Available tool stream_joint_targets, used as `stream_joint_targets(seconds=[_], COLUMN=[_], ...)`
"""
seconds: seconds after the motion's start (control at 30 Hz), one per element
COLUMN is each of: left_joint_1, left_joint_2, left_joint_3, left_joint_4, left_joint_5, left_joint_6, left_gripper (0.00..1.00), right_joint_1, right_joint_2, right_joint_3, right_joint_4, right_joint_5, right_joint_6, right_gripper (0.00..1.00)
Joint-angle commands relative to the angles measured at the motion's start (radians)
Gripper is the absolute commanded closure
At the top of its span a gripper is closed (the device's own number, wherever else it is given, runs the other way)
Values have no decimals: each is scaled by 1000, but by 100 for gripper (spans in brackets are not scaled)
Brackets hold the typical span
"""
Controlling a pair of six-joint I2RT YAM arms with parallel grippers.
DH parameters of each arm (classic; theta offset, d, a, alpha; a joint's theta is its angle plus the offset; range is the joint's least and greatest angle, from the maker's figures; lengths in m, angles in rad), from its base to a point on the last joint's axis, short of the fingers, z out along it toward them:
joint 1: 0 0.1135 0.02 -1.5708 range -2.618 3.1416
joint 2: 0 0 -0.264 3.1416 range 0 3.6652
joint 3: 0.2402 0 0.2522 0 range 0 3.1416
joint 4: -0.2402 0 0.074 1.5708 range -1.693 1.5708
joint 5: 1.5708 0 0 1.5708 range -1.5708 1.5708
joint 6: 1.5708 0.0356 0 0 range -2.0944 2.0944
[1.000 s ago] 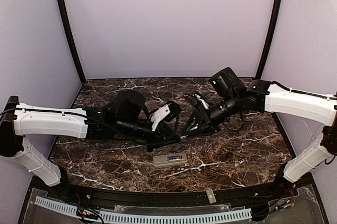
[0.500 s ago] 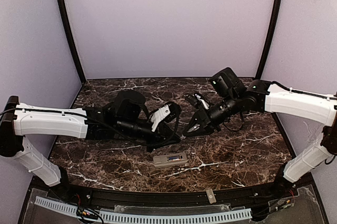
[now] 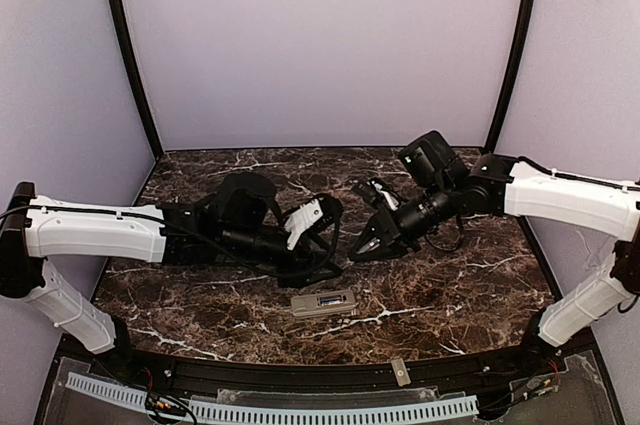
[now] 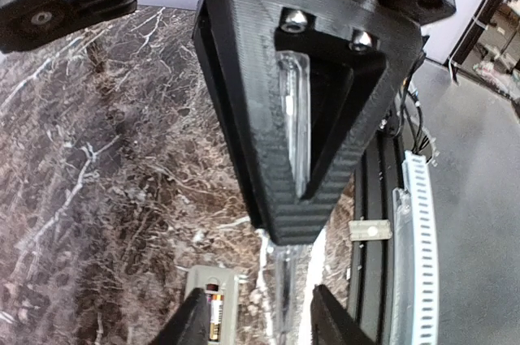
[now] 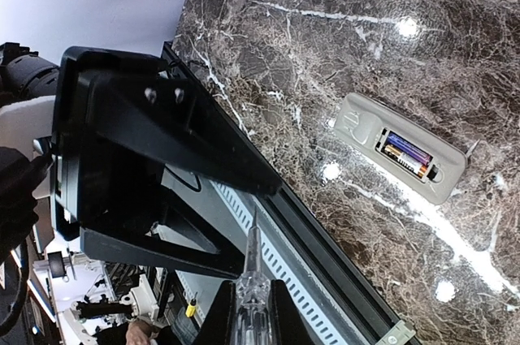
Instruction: Unload the batteries from the remote control
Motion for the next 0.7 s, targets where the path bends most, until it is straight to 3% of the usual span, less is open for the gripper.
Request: stream_joint_targets(seconds=[0.0,0.2,0.53,0.67], left_joint_1=[-4,-4,3,30], left_joint_2=[-63,-128,-158,-101], left_joint_3=[-18,-88,-217,-221], left_joint_4=[-27,-11,33,-17], left_joint_5=[-48,-138,-388,-312], left_joint_6=[20,43,51,61], left_gripper=[42,4,2,1], right_joint_1=[12,12,14,14], right_joint_2=[-36,-56,-100,-122], right_joint_3=[-20,-41,-75,-90], right_joint_4=[22,12,-25,-56], right_joint_5=[38,78,207,279], right_joint_6=[-16,-20,-39,-47], right_gripper=[100,100,100,100])
